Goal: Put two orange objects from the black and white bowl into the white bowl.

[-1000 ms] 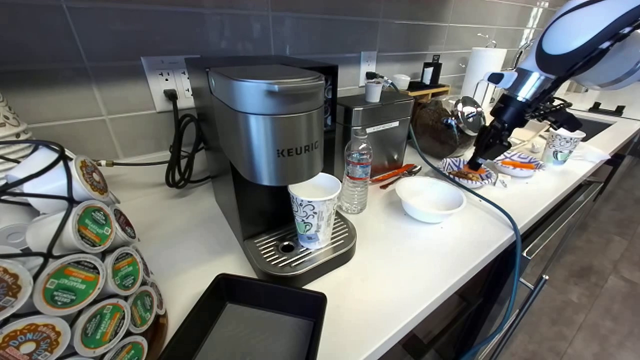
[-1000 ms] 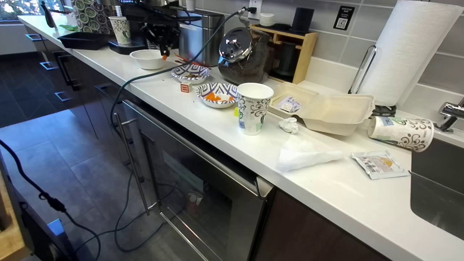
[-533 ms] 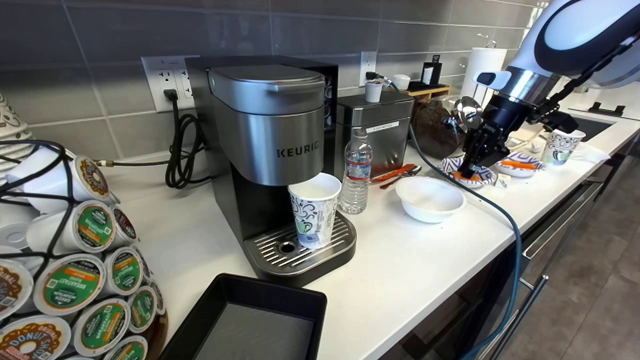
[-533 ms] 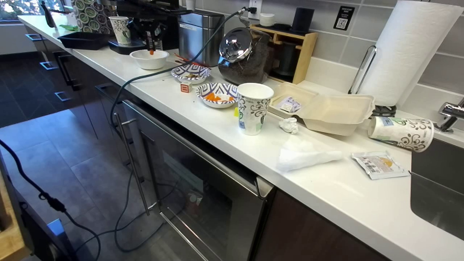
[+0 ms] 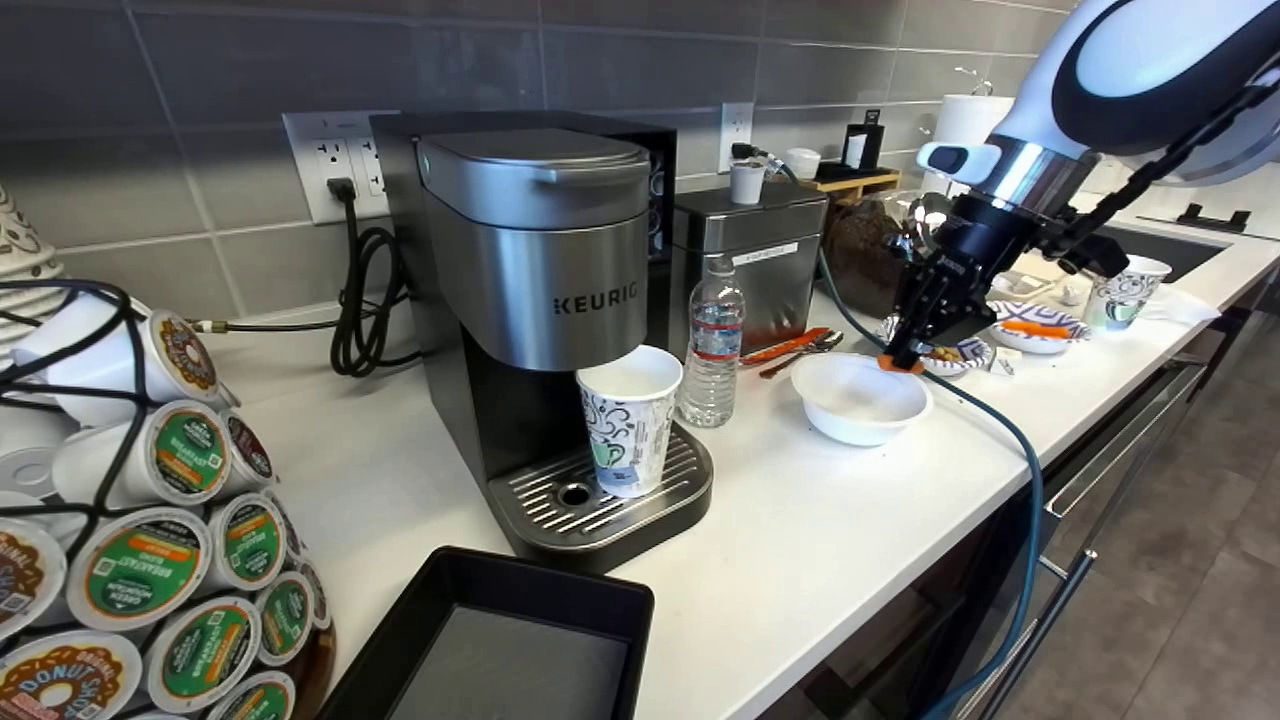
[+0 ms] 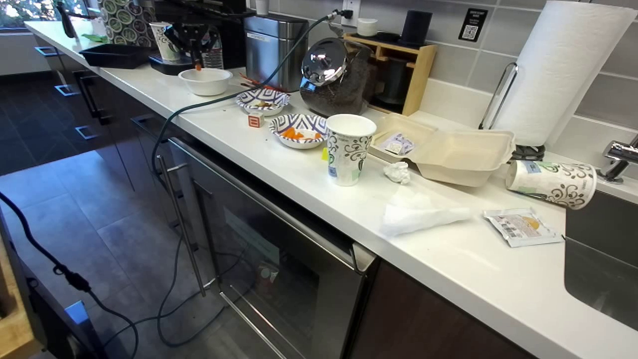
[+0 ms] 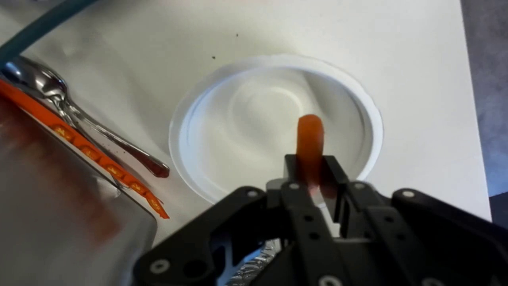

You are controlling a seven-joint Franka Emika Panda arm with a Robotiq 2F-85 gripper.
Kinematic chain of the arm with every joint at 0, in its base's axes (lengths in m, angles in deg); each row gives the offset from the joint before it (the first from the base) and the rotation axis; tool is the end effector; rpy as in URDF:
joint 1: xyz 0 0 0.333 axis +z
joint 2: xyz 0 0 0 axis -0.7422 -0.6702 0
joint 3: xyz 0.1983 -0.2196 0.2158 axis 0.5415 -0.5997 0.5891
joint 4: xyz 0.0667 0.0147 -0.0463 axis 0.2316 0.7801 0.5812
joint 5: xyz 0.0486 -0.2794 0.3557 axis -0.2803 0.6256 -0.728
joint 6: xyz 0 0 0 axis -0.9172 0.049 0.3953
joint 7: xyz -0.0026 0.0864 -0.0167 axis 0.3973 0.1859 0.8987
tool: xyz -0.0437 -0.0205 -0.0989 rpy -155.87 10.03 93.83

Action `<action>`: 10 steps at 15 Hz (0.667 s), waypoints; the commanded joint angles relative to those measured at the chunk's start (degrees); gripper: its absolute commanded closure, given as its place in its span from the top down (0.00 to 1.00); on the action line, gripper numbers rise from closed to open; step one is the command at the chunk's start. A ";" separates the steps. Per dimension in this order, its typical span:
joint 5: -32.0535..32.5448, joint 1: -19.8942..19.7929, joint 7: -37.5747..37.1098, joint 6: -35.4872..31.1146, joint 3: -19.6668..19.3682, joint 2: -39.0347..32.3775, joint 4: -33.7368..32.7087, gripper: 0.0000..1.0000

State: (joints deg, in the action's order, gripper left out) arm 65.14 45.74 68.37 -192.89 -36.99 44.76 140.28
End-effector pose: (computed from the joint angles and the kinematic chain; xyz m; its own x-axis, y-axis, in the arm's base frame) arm 0.6289 0.0717 0.3508 0.4530 0.8292 0.3274 0.8707 -0.4904 0.0374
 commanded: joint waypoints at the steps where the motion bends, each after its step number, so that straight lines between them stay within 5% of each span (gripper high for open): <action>1: -0.80 1.35 1.90 -5.25 0.58 -3.38 -2.00 0.04; 7: 3.04 1.37 -1.89 -6.03 0.54 -7.32 -4.62 0.04; 8: 3.73 1.32 -2.40 -5.77 0.41 -7.72 -4.82 0.43; 10: 4.23 0.84 -2.53 -5.05 0.65 -7.93 -4.81 0.50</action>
State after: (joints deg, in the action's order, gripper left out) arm 67.27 46.94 67.54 -199.29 -36.33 37.94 136.57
